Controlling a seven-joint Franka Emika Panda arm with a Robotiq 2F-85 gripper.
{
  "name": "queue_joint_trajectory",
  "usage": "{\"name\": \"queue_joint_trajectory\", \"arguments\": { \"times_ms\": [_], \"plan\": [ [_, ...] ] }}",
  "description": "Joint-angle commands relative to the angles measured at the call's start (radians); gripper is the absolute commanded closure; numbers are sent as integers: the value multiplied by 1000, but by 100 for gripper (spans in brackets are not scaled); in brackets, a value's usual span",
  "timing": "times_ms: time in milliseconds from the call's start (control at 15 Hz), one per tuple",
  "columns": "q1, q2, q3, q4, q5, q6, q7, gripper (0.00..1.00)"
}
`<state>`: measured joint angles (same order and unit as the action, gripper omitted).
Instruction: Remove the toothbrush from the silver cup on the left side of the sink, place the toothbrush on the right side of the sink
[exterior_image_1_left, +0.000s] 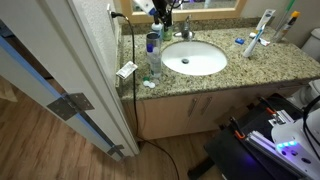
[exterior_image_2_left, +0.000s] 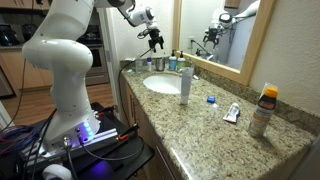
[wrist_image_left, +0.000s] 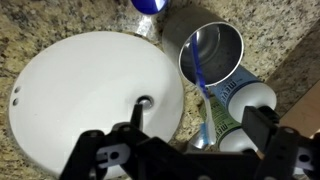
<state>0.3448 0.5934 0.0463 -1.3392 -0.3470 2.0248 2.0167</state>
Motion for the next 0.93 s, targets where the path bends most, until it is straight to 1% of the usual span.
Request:
{"name": "queue_joint_trajectory", "arguments": {
  "times_ms": [0,467,867],
  "plan": [
    [12,65,-28,70,12,7,-3,0],
    [19,148,-56,151,14,-24,-1,0],
    [21,190,-69,198,23,-50,-10,0]
  ]
}}
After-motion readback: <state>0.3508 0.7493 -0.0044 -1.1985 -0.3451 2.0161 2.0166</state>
